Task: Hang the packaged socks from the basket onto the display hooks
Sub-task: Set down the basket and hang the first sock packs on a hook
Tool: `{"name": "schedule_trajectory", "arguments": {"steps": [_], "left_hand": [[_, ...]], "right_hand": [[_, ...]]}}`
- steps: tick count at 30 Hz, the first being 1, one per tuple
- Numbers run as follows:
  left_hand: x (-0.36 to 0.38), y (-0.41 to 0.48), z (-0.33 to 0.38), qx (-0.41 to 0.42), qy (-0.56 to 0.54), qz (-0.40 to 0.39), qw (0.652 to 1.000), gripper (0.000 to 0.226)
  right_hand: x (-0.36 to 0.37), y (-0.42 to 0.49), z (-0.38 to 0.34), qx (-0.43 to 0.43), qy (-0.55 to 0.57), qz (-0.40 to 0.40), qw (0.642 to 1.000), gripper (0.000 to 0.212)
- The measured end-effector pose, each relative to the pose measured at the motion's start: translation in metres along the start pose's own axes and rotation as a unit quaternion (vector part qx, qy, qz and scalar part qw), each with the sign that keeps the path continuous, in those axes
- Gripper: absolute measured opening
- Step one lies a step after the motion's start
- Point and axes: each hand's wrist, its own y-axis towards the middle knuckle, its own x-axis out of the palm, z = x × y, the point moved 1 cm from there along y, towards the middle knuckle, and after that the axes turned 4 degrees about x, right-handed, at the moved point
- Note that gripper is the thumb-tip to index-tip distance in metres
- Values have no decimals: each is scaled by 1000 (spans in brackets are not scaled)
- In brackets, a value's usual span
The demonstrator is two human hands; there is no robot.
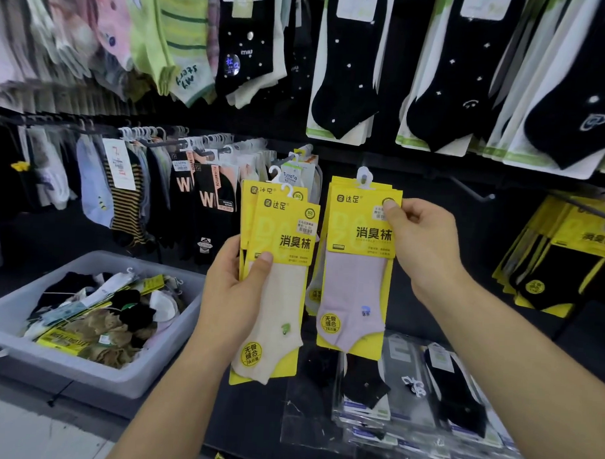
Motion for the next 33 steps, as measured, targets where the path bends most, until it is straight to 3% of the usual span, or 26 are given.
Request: {"name": "schedule_trajectory", "arguments": {"steps": [8,15,18,24,26,30,33], "left_hand": [[1,-1,-1,6,-18,-25,999,17],[8,-4,-1,-19,-56,-58,997,17],[11,-5,0,-27,-64,-71,995,17],[20,-11,1,-33,-91,-84,992,19],[22,-12,0,-28,-89,-88,992,17],[22,-10,-1,-8,-61,-77,995,17],[20,-7,-4,3,-35,-60,998,21]], "right_hand": [[1,4,11,-15,-31,9,999,17],[-1,-4,17,-28,-52,73,996,33],[0,-17,12,-47,-36,22,998,27],[14,-33,3,16,16,-160,987,33],[14,-35,5,22,32,-164,986,38],[7,-33,10,38,96,-148,984,14],[0,-30,11,48,127,-115,984,11]]}}
